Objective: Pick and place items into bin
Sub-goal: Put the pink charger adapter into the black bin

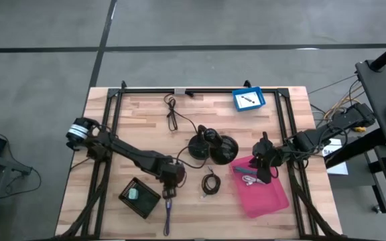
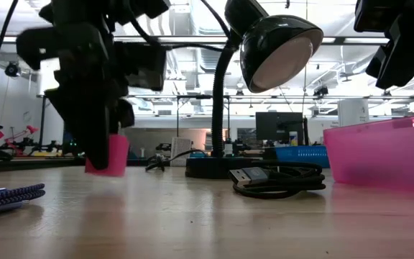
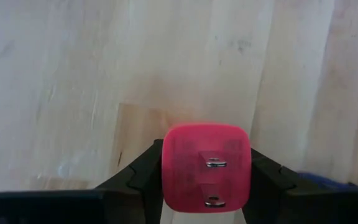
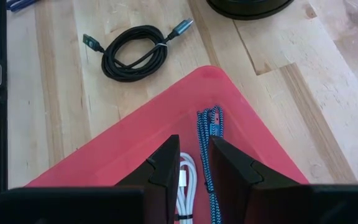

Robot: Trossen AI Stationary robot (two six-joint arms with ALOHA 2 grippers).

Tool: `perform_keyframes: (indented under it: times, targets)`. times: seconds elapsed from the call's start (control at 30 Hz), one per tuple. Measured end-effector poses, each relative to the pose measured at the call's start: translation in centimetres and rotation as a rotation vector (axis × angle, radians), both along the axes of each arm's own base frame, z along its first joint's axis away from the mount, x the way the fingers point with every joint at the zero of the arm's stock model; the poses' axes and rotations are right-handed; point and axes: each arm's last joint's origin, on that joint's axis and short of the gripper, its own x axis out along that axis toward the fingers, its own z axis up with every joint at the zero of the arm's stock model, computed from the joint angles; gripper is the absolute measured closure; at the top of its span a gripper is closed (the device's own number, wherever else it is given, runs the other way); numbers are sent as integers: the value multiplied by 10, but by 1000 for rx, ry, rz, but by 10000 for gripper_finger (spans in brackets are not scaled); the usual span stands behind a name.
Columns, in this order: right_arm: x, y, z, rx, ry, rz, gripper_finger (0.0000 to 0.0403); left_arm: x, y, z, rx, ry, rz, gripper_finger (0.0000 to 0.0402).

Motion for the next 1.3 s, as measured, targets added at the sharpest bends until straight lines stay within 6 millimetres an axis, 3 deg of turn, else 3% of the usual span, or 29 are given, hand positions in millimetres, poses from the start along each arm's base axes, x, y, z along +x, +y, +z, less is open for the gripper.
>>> perform_keyframes:
  times: [0.3, 0.67, 1.1, 1.3]
  targets:
    - [0, 0, 0, 2, -5, 0, 330, -5, 1, 28, -9, 8, 0, 264]
    - [0, 0, 0, 4, -7, -5, 330, -19, 2, 58, -113, 25, 211, 264]
    - [1, 0, 0, 5, -7, -7, 330, -44, -13, 76, -210, 102, 373, 264]
    - [1, 0, 1, 6, -8, -8, 330, -59, -21, 74, -186, 202, 424, 264]
